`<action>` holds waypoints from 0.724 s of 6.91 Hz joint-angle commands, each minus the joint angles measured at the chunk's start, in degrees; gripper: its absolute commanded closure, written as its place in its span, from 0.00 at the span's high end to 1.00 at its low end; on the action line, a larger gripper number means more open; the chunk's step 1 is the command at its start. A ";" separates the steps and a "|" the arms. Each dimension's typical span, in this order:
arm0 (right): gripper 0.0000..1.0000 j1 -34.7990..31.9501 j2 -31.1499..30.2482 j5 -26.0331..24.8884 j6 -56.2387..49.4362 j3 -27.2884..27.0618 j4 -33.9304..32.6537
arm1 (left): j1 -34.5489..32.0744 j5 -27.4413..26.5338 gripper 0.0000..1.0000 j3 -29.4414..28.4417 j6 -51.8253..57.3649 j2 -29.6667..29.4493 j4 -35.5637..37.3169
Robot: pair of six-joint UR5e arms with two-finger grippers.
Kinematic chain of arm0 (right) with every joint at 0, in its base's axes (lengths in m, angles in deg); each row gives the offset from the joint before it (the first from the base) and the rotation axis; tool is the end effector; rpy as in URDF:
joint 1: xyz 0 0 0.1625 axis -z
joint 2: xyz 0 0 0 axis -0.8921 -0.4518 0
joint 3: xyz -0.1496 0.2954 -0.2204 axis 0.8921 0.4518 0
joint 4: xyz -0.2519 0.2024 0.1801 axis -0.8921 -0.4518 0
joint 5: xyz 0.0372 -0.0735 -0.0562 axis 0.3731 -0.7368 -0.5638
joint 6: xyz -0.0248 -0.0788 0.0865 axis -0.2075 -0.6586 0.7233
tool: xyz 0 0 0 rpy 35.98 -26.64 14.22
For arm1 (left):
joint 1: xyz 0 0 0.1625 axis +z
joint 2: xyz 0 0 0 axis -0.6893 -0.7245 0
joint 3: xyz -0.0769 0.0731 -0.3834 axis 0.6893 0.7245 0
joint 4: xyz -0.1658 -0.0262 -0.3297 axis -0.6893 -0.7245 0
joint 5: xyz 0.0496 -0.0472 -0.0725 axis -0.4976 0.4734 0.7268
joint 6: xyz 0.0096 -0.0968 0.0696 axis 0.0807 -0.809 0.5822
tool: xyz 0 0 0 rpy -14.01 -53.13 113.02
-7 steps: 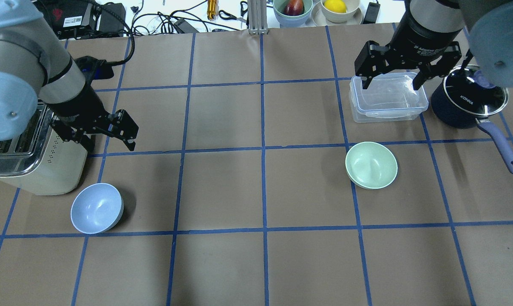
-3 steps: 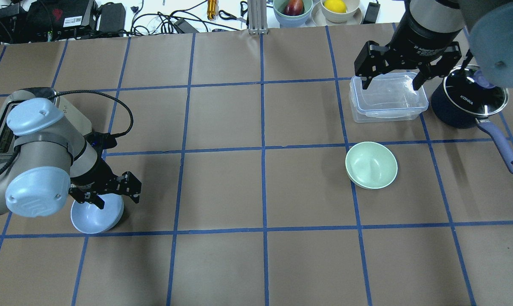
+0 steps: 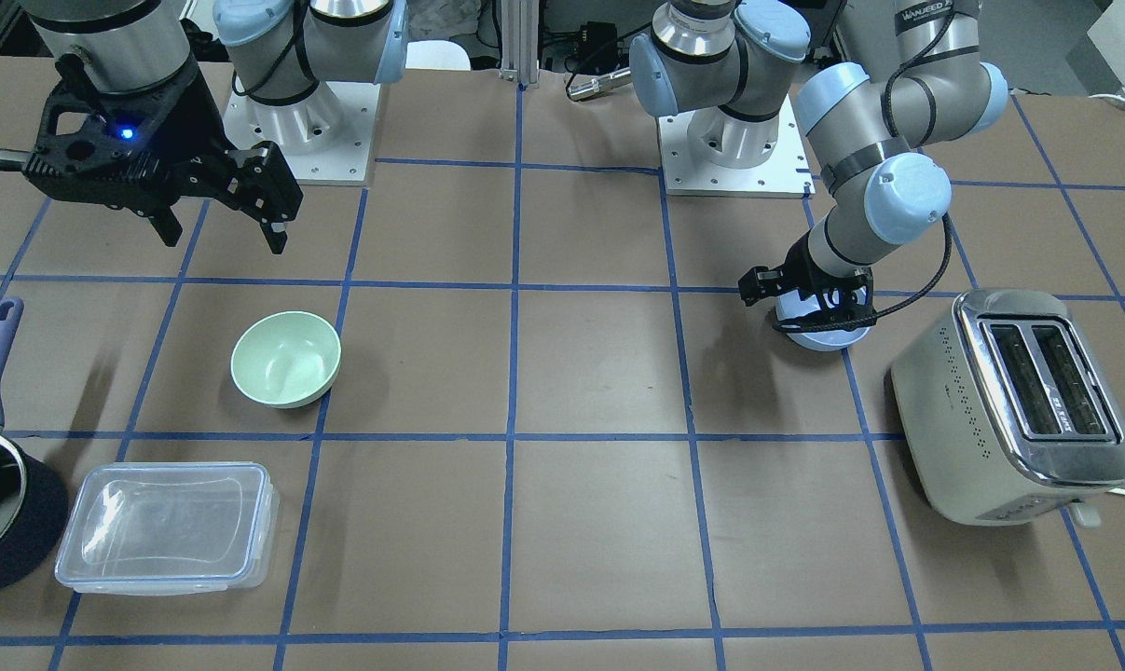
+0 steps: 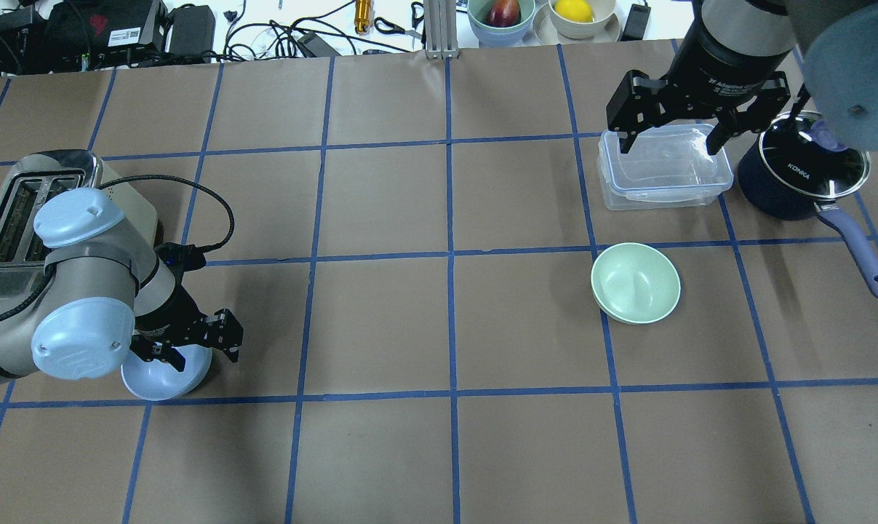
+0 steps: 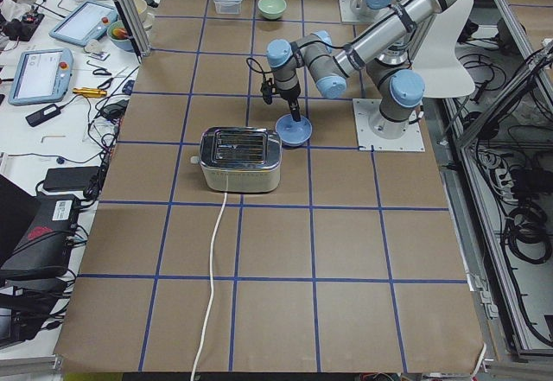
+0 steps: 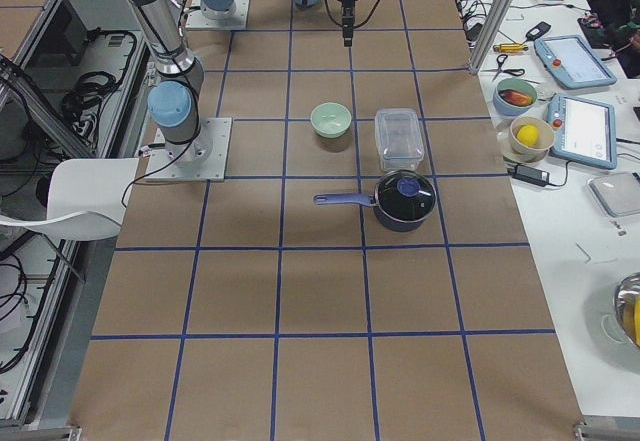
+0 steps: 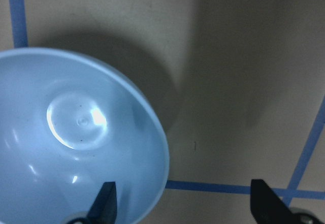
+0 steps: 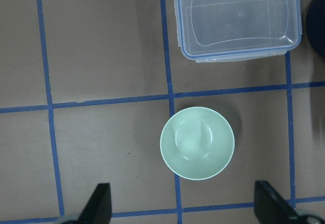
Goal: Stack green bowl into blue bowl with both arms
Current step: 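Lower the left gripper onto the rim of the light blue bowl and grasp it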
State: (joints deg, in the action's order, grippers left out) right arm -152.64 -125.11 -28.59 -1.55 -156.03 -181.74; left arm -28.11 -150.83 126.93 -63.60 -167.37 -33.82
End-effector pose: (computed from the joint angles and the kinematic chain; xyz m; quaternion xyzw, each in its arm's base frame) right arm 0.1300 -0.4462 0.4532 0.0364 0.9983 -0.0448 0.0036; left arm -0.0126 -0.3668 0.1902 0.0681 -0.9891 -0.1304 0.0073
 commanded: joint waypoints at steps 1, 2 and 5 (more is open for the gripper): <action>1.00 -0.06 -0.03 0.09 0.00 -0.13 0.03 | 0.05 -3.00 0.21 1.14 0.21 -1.29 1.27; 1.00 -0.06 0.06 0.00 -0.09 -0.30 0.12 | -0.21 -2.67 0.06 0.80 -0.31 -1.29 1.36; 1.00 -0.06 0.32 0.09 -0.53 -0.48 0.38 | -1.61 -2.58 0.00 -0.07 -2.93 -0.94 2.07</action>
State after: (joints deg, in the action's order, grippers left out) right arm -152.68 -124.87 -28.53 -2.00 -156.47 -181.43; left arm -28.97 -153.48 127.26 -64.64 -168.35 -31.89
